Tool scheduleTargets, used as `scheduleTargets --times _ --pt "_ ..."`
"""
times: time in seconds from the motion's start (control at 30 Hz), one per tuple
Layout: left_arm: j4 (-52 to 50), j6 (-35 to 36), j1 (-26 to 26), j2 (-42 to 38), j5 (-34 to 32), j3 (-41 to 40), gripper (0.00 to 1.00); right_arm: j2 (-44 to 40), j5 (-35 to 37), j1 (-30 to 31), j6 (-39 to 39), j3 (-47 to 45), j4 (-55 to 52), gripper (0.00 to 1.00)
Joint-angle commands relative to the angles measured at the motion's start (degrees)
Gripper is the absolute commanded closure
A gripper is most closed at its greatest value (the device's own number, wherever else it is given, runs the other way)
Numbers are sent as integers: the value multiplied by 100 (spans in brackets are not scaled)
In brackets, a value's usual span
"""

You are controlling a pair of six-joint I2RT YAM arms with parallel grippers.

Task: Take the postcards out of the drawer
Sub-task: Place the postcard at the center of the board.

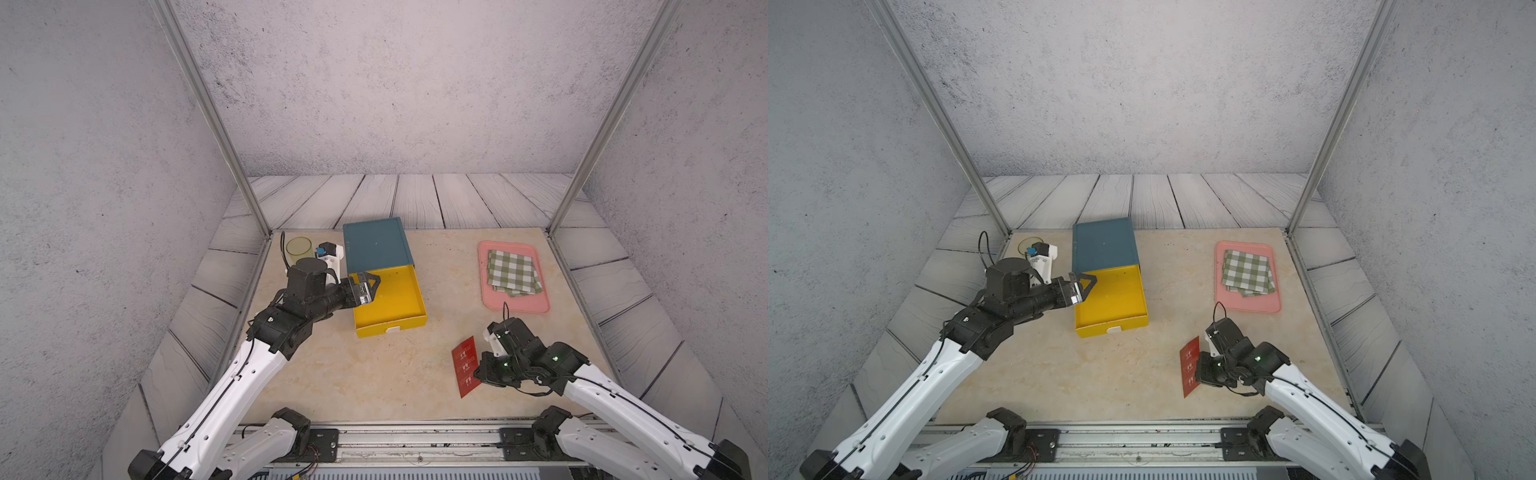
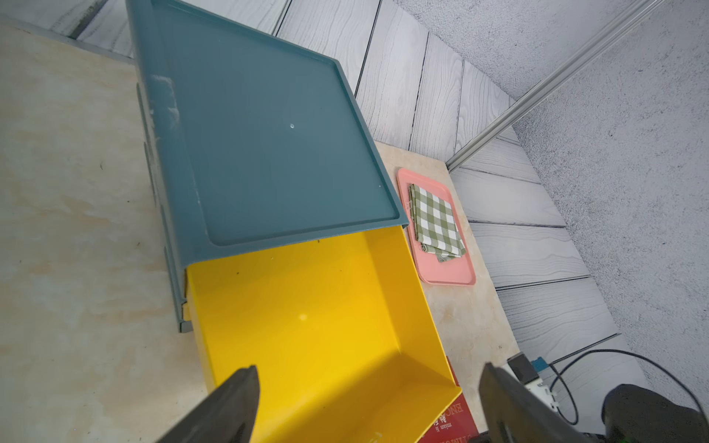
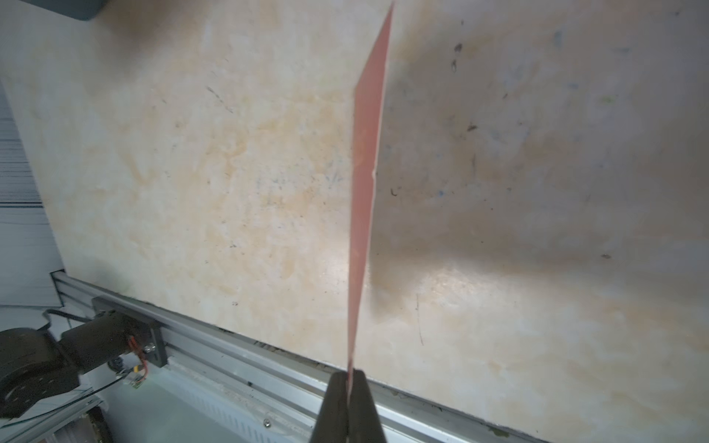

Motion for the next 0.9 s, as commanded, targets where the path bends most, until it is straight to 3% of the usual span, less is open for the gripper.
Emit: scheduleTargets --times 0.0,0.47,0.87 --pt "15 122 51 122 3 -19 4 122 155 6 -65 -144 378 100" --pt "171 57 60 417 217 -60 4 679 1074 132 168 -981 1047 100" --pt "179 -19 62 434 321 -162 4 1403 1208 262 333 -1045 1297 96"
